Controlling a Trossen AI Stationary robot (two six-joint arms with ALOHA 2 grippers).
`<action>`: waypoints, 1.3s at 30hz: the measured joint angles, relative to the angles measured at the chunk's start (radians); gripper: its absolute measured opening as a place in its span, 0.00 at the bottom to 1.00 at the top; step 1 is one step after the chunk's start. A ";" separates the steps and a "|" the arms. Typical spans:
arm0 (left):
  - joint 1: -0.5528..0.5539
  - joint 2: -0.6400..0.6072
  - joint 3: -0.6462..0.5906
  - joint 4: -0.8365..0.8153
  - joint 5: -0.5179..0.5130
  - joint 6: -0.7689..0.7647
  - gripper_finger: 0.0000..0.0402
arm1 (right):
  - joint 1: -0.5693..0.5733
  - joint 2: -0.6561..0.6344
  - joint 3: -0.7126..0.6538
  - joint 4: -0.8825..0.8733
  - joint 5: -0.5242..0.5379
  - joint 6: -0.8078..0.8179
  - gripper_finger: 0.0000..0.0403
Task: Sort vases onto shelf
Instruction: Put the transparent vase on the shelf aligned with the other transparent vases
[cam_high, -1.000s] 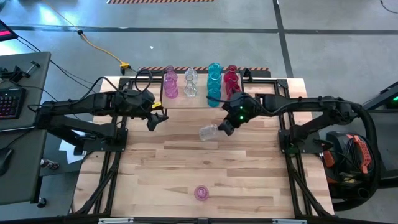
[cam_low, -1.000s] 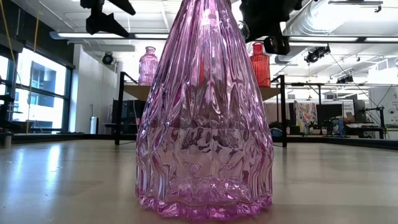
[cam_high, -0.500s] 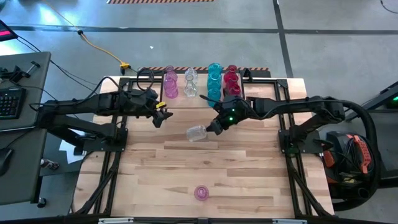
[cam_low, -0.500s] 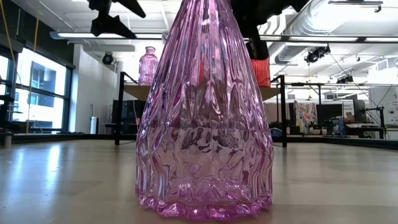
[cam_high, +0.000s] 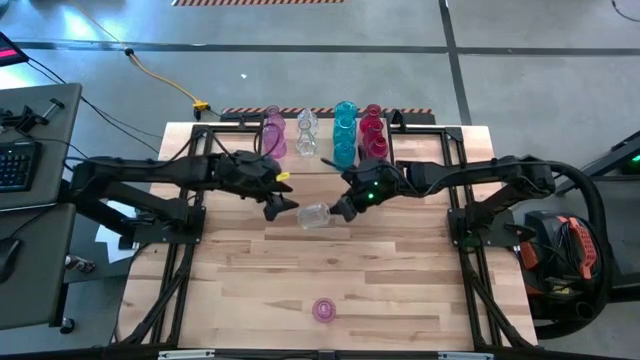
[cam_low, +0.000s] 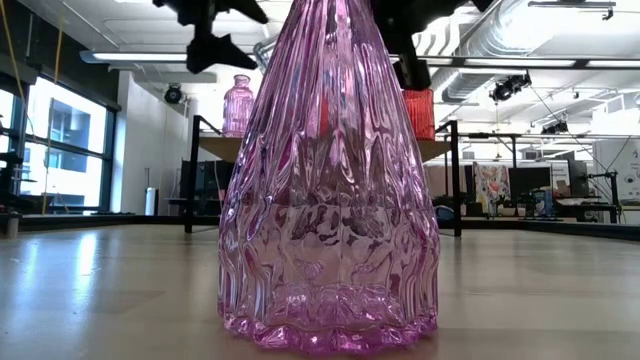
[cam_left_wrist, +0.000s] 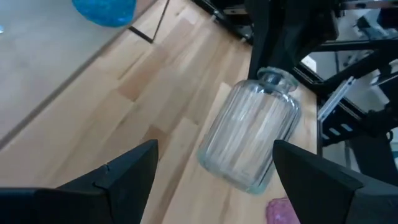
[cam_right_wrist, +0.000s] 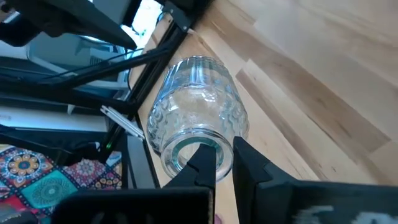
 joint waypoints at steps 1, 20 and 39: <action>-0.003 0.008 0.000 0.009 0.000 -0.007 0.77 | 0.000 0.000 0.000 -0.008 -0.002 0.000 0.01; -0.021 0.109 0.001 0.033 0.114 -0.240 0.77 | 0.049 0.031 0.000 -0.091 -0.023 -0.007 0.00; -0.102 0.116 0.001 0.206 0.182 0.219 0.77 | 0.127 0.086 0.000 0.035 -0.033 0.167 0.00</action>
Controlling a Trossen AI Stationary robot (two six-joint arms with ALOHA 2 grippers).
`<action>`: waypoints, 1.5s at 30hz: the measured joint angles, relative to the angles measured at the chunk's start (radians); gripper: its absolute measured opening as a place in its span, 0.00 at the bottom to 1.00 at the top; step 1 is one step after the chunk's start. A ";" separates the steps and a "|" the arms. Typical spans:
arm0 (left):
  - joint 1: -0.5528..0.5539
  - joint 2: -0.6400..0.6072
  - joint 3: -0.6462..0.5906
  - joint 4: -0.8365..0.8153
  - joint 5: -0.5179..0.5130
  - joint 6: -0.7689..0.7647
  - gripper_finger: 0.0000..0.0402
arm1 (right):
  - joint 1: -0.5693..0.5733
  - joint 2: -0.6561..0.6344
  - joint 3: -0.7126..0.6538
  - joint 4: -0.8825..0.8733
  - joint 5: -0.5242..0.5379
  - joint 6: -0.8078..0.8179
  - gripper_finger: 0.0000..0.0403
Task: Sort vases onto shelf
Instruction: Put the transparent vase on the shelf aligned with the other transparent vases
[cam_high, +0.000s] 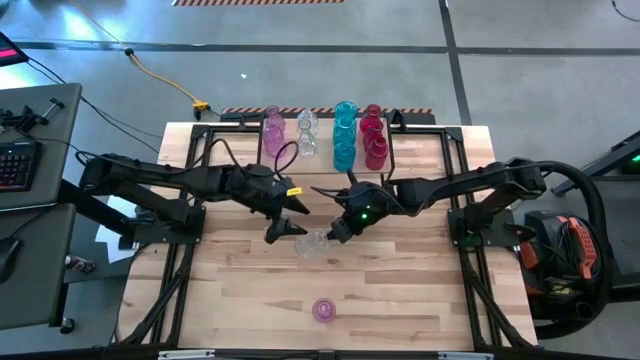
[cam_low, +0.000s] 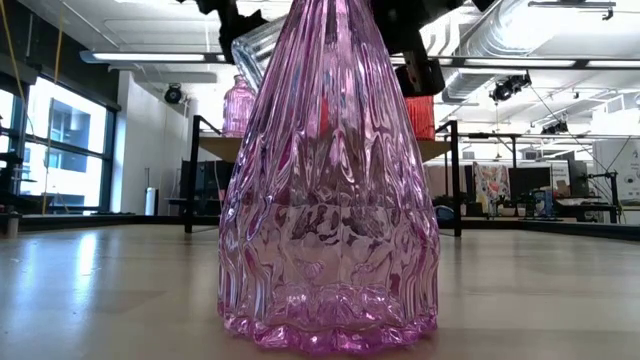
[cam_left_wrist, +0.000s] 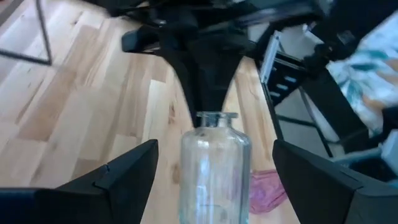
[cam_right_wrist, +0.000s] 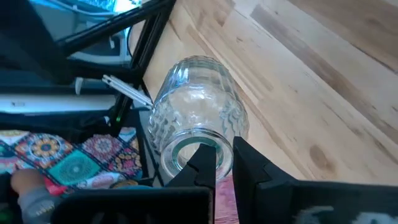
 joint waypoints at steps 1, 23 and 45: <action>0.000 0.000 0.000 0.001 0.011 0.018 0.77 | 0.000 0.000 0.000 0.000 0.000 0.014 0.00; 0.003 -0.002 0.000 -0.034 0.102 0.064 0.77 | -0.055 0.087 0.379 -0.347 0.032 -0.173 0.00; 0.016 0.000 -0.001 -0.065 0.101 0.041 0.73 | -0.056 0.175 0.511 -0.395 0.068 -0.210 0.00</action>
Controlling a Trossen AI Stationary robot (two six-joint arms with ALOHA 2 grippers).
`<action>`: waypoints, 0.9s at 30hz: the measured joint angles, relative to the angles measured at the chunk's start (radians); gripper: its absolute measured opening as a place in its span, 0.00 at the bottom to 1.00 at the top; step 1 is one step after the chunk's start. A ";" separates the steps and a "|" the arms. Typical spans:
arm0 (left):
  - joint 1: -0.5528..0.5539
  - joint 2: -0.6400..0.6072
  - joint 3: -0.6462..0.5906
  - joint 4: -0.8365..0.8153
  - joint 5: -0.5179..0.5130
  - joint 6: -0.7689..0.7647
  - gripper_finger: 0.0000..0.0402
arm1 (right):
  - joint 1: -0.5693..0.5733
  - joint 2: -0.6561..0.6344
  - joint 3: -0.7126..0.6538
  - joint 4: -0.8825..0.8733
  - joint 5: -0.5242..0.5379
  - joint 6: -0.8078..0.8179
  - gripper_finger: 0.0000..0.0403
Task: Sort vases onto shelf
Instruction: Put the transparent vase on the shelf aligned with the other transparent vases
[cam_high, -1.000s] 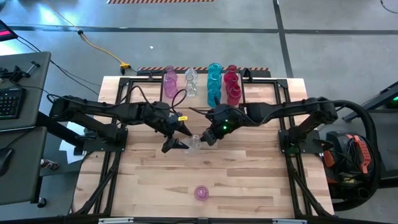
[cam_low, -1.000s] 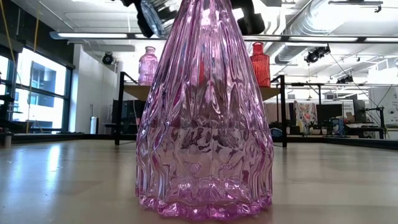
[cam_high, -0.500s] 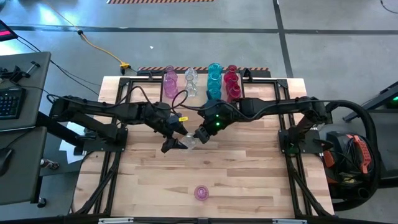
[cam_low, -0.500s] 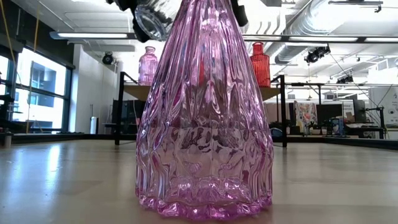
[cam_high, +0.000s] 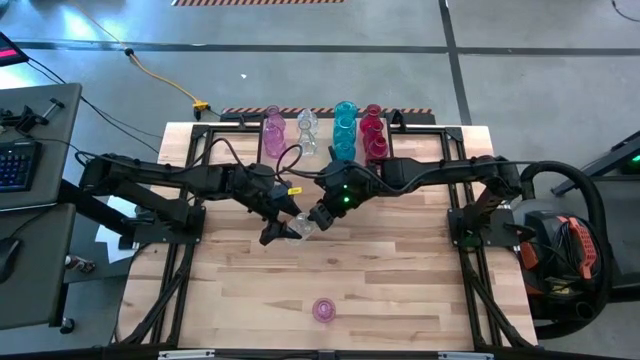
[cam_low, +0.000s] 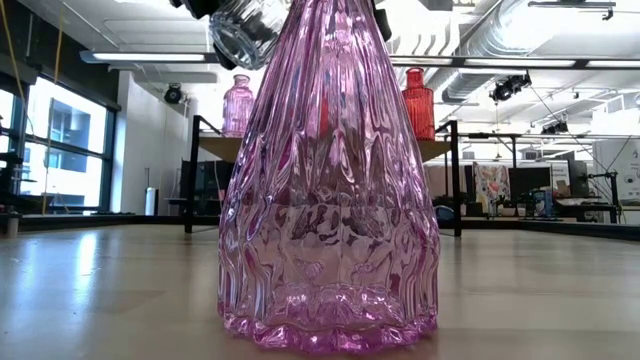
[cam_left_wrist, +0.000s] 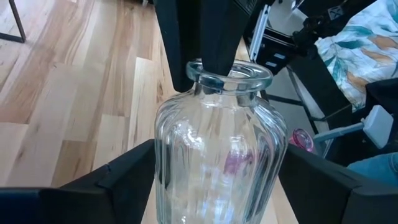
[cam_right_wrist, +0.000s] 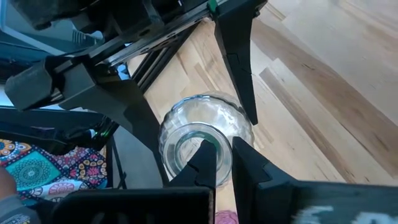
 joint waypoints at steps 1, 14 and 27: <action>0.000 0.000 0.000 0.000 -0.001 0.000 0.72 | 0.000 0.000 0.000 0.000 0.000 0.000 0.00; 0.000 0.000 0.000 0.002 -0.008 -0.002 0.69 | -0.006 0.000 0.000 0.006 0.000 0.000 0.02; 0.000 0.000 0.000 0.010 -0.016 -0.002 0.69 | -0.006 0.000 0.000 0.015 0.011 0.010 0.19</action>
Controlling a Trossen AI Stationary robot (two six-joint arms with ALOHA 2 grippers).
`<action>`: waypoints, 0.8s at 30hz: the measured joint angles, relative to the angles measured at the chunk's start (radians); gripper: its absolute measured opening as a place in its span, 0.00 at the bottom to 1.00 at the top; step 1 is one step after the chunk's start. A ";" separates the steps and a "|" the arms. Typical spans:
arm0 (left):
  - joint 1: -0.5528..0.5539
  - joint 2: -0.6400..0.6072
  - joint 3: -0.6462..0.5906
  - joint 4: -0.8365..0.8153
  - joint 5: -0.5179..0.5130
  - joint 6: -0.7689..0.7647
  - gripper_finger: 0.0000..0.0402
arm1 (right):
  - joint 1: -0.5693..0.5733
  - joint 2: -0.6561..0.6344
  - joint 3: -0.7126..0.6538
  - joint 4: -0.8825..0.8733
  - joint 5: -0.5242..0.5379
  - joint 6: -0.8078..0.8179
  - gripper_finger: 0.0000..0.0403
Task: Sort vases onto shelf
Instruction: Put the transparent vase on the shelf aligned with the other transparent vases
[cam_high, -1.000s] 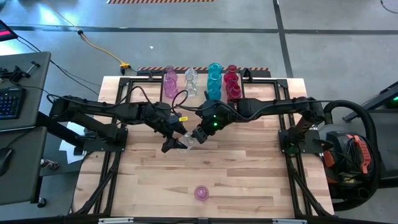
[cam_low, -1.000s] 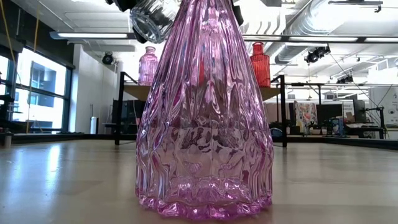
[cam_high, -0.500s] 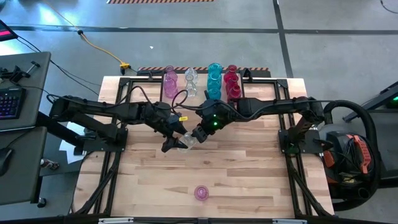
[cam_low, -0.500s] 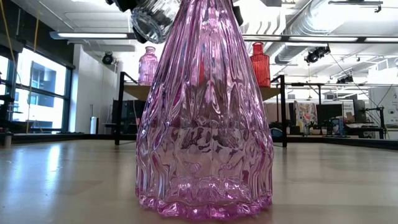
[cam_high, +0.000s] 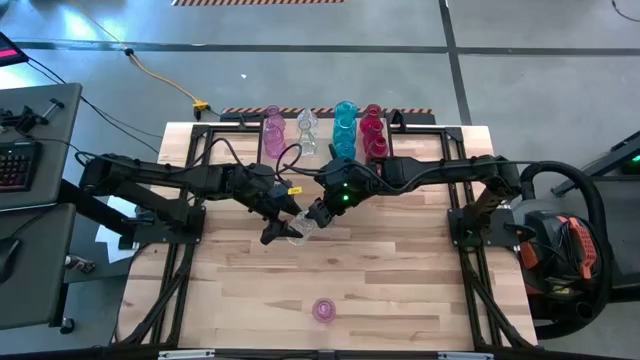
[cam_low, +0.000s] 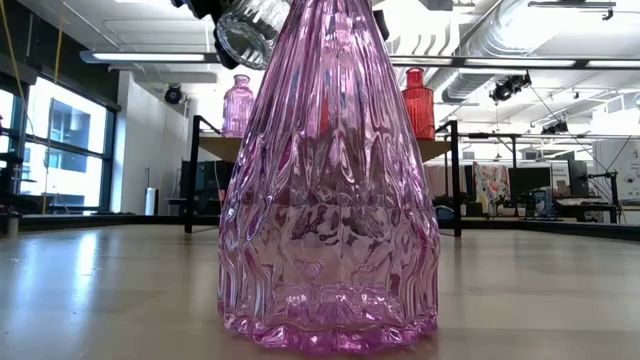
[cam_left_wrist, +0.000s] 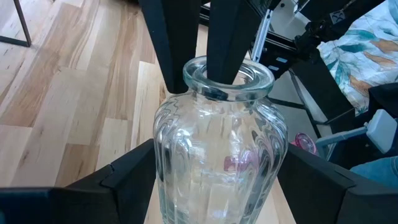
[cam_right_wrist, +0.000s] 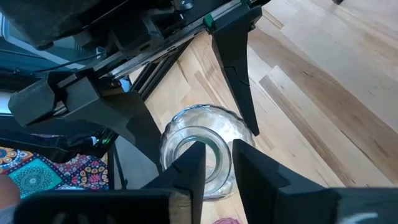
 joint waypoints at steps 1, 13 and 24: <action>0.000 0.000 0.000 0.000 0.000 0.000 0.69 | 0.000 0.000 0.000 0.000 0.000 0.003 0.20; 0.000 0.000 0.000 -0.001 0.001 0.011 0.69 | 0.000 -0.001 0.000 -0.006 -0.005 0.044 0.27; 0.001 0.000 0.000 -0.004 0.001 0.011 0.69 | 0.000 -0.075 0.000 -0.014 0.002 0.060 0.27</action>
